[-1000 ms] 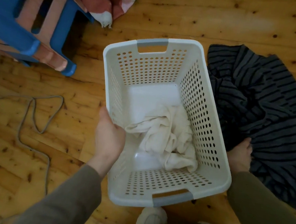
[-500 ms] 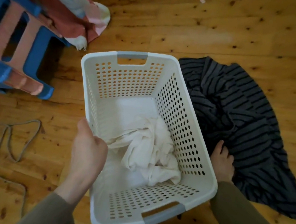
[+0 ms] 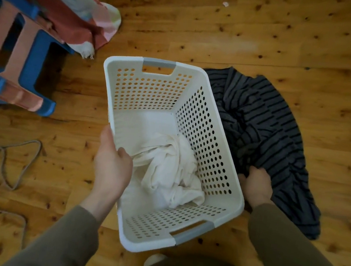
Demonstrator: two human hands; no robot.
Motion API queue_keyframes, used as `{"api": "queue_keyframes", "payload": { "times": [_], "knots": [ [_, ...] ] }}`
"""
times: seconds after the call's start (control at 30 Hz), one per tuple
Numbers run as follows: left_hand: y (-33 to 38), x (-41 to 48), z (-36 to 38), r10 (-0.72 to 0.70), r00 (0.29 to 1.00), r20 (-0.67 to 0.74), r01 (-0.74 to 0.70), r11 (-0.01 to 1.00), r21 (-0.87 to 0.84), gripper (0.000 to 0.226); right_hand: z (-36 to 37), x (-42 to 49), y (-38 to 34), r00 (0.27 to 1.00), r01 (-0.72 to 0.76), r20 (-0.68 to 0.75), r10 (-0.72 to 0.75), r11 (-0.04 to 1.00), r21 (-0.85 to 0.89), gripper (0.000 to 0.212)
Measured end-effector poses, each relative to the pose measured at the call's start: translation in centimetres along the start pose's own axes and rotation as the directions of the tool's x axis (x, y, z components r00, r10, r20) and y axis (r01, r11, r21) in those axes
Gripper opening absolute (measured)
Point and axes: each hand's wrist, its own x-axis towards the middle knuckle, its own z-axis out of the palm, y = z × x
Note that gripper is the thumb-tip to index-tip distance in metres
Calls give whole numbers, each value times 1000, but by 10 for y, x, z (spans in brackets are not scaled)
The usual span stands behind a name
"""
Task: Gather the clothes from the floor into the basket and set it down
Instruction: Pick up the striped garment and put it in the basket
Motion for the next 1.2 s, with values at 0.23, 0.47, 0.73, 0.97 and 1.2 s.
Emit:
{"api": "queue_keyframes", "payload": {
  "times": [0.23, 0.47, 0.73, 0.97, 1.2],
  "knots": [
    [11, -5, 0, 6, 998, 58, -5, 1000, -10, 55, -51, -37, -9, 990, -79, -43, 134, 778, 624, 41],
    [31, -26, -12, 54, 990, 132, -60, 997, 38, 59, -128, -82, -63, 964, -202, 169, 204, 153, 967, 38],
    [72, -39, -54, -37, 992, 119, 40, 999, -24, 60, -128, -140, -162, 925, -372, 379, 2, 189, 909, 34],
    [97, -48, -77, -58, 988, 140, 68, 995, -69, 55, -108, -171, -169, 860, -133, 472, -195, 806, 576, 42],
    [104, -58, -99, -42, 982, 184, 63, 992, -111, 58, -157, -162, -150, 979, 104, -201, -23, 909, 404, 35]
  ]
}}
